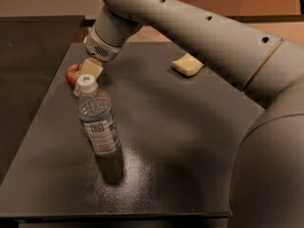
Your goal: Move apple near blue plastic bottle
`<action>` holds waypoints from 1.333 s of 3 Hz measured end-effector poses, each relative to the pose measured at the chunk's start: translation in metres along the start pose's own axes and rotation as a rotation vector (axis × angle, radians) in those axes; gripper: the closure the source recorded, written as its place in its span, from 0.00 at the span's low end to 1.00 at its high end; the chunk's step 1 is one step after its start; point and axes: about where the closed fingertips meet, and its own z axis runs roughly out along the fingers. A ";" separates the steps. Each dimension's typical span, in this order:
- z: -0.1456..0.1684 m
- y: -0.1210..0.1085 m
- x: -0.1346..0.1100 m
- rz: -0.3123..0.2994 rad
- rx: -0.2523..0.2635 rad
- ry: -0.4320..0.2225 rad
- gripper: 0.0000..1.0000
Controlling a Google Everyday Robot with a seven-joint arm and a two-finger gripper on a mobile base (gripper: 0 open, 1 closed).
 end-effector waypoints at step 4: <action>0.034 -0.008 -0.007 0.007 -0.007 0.029 0.65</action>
Offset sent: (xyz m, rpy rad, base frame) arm 0.0157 0.0334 -0.0237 -0.0436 -0.0070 -0.0236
